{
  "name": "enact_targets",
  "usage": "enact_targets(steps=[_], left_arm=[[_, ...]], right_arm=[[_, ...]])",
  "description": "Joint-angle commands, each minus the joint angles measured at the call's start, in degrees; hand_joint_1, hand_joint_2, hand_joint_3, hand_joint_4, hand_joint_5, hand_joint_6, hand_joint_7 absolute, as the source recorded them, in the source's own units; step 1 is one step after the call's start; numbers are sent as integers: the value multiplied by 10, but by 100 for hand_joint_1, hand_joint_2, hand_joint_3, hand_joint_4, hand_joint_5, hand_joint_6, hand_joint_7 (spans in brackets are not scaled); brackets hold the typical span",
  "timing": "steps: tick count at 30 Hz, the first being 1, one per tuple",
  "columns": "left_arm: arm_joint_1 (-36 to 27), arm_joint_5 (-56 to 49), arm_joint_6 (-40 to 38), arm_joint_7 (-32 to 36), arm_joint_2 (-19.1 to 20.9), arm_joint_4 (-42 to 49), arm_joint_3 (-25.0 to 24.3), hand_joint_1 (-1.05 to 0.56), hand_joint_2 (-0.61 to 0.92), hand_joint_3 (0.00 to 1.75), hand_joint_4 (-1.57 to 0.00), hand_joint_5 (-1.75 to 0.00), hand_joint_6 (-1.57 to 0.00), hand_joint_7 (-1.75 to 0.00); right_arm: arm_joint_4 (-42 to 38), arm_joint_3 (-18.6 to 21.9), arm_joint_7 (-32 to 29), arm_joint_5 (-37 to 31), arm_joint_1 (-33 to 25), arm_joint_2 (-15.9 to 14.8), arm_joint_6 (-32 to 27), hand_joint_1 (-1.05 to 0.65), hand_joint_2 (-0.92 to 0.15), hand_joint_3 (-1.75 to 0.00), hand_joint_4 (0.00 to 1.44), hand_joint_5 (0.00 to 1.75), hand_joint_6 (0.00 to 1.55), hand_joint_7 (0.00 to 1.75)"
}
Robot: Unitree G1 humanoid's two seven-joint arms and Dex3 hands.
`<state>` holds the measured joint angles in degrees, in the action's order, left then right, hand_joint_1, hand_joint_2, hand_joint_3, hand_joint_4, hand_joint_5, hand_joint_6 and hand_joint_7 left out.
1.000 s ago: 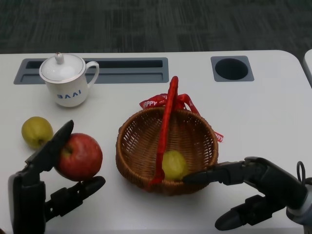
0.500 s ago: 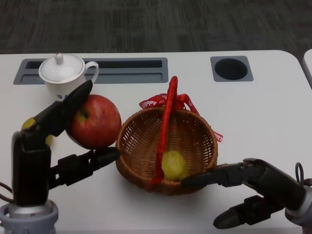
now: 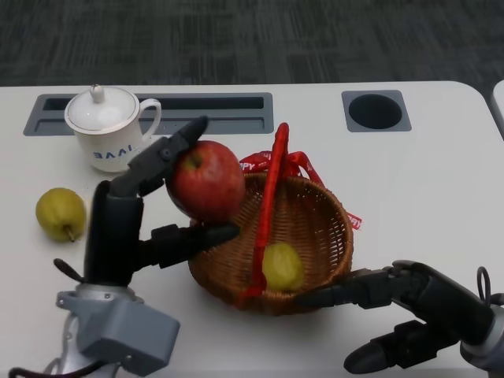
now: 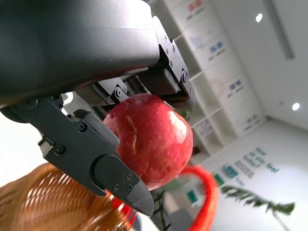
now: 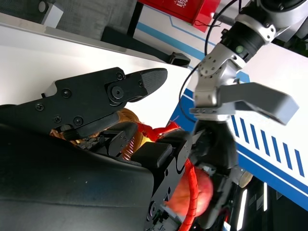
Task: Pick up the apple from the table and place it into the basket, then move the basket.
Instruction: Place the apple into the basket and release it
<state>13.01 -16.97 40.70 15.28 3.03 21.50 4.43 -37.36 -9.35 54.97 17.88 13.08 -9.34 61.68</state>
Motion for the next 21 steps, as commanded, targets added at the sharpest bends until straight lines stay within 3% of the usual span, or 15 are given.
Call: enact_targets(steps=[1, 7, 10, 12, 15, 18, 21], left_arm=[[36, -29, 29, 24, -7, 70, 13, -17, 82, 0, -125, 0, -108, 0], [62, -42, 32, 19, -8, 156, 27, -17, 83, 0, -113, 0, -101, 0], [70, -46, 27, 5, 2, 178, 33, -21, 82, 0, -80, 0, -76, 0], [70, -64, 14, 5, 15, 174, 39, -30, 80, 0, -52, 0, -55, 0], [65, -89, -6, 10, 33, 157, 45, -43, 79, 0, -22, 0, -32, 0], [59, -97, -26, 7, 45, 132, 45, -52, 78, 0, -6, 0, -19, 0], [53, -98, -39, 0, 56, 107, 46, -59, 78, 0, -1, 0, -15, 0]], right_arm=[[9, 1, -9, -3, -6, -3, 0, -46, -92, -1, 73, 0, 65, 0], [10, 1, -12, -2, -11, -1, 1, -45, -92, 0, 73, 0, 65, 0], [9, 2, -11, 0, -11, -2, 3, -45, -92, 0, 73, 0, 66, 0], [7, 3, -11, 0, -10, -2, 5, -45, -92, 0, 74, 0, 66, 0], [6, 3, -9, 2, -9, -2, 2, -45, -92, 0, 74, 1, 66, 0], [4, 3, -7, 4, -7, -2, 1, -45, -92, 0, 75, 1, 66, 0], [0, 2, -4, 7, -3, 0, 5, -45, -92, 0, 75, 1, 67, 0]])
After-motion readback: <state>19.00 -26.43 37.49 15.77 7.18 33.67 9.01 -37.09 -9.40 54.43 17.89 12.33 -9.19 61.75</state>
